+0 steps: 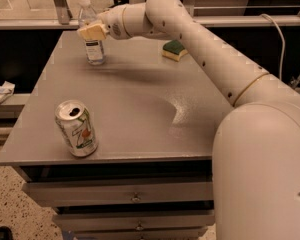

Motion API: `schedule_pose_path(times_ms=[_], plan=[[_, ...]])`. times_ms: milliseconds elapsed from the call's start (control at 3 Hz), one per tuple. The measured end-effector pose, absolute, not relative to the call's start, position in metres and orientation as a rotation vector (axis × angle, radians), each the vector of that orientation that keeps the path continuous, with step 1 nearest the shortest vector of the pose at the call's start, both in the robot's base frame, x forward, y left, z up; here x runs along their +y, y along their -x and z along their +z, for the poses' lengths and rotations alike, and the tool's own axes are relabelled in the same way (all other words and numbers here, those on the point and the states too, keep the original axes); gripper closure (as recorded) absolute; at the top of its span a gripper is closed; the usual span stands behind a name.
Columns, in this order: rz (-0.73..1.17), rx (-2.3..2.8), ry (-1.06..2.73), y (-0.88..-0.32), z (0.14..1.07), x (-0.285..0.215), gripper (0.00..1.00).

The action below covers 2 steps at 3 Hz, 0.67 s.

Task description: Knock blue plastic bottle over

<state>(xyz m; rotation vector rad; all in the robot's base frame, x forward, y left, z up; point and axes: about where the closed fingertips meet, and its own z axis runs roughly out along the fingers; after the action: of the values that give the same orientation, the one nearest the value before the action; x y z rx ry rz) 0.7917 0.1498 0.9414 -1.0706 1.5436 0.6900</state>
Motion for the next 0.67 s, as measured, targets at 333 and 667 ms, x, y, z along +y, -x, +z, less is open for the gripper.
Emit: schedule_pose_path(times_ms=[333, 667], plan=[[0.698, 1.535, 1.047, -0.786, 0.951, 0.133, 0.7], [0.674, 1.523, 1.069, -0.777, 0.974, 0.103, 0.93]])
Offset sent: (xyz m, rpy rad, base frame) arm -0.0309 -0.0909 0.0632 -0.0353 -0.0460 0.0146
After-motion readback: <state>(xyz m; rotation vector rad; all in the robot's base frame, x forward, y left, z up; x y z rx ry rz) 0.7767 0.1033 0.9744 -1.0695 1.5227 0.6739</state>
